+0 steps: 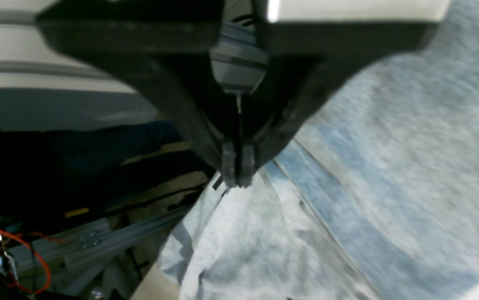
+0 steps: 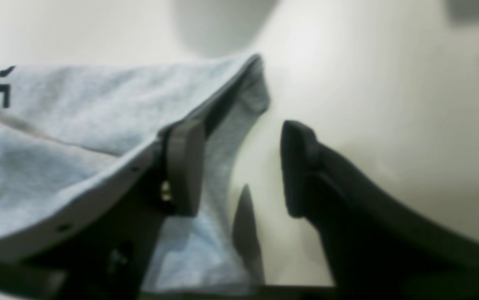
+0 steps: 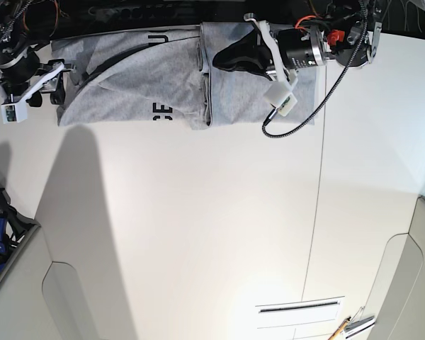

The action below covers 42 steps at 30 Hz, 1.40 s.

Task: Fold the T-shirt properly
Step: 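Press the folded end flat with the left gripper and release it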

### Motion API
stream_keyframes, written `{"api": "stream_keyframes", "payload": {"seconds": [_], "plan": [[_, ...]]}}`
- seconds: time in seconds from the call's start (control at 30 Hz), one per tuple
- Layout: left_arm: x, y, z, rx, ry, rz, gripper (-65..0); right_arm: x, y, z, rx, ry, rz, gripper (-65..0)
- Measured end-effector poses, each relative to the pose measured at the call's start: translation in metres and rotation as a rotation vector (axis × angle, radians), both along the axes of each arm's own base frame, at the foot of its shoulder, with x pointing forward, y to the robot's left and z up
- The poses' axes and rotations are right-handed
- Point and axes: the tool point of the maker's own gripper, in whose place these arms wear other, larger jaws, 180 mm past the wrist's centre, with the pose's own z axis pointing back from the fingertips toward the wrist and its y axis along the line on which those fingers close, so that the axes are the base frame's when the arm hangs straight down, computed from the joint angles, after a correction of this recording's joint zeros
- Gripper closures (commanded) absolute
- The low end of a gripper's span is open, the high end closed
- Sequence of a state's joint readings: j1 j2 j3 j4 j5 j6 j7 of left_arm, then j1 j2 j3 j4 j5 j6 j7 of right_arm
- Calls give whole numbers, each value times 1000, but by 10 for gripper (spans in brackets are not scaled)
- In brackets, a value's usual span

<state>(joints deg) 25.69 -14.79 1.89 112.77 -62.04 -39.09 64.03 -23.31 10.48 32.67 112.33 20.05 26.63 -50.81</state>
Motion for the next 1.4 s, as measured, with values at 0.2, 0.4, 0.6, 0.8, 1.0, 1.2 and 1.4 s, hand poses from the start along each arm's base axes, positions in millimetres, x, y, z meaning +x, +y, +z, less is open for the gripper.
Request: {"api": "stream_keyframes", "payload": {"seconds": [0.2,0.4,0.6,0.8,1.0,1.2,1.4], "plan": [[1,4,-3,22,-2,2,-79,6,0,2,91,-18,26,-382],[1,4,-3,22,-3,2,-79,-13,9,-36,259,83,8,-382],[1,5,-3,23,-3,2,-79,-3,20,-53,443,102,-16,-382],[1,6,-5,38,-3,1,-79,-7,37,-52,569,127,10,-381],[1,6,-4,35,-5,1,-79,-11,40,-53,582,153,17,-189],[8,26,-5,89,-11,36,-79,-12,41,-54,585,165,20,0],[26,96,-13,240,-40,230,-78,9,47,-35,590,104,63,0]]}}
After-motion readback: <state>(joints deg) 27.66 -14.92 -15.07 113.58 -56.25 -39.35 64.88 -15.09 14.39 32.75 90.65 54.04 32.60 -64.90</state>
